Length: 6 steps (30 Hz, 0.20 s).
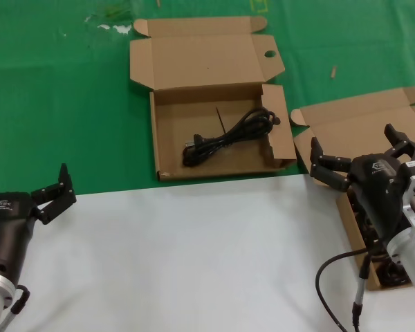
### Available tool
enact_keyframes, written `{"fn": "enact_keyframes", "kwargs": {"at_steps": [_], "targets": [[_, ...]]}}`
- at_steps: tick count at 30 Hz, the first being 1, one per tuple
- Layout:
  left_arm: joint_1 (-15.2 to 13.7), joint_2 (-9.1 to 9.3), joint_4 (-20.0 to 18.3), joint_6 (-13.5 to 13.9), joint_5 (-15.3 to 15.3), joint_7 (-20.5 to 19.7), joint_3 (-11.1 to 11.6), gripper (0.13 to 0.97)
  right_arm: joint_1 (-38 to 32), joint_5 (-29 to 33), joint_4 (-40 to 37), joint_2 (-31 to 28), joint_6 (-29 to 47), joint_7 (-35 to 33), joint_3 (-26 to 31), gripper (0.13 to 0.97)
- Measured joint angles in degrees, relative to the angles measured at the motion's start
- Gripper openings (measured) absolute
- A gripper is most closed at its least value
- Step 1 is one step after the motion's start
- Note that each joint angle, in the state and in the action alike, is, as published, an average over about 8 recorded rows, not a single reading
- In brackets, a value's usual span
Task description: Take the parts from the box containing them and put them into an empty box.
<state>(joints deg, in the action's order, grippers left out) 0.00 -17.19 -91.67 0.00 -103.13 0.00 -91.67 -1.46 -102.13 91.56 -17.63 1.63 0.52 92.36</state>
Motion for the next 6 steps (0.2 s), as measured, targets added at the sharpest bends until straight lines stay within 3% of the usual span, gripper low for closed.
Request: {"fn": "enact_keyframes", "kwargs": {"at_steps": [6], "targets": [[0.0,0.00,0.0,0.0,0.0,0.0,0.0,0.966,0.0,0.0,0.0,0.0,0.0,0.0,0.0,0.966]]}}
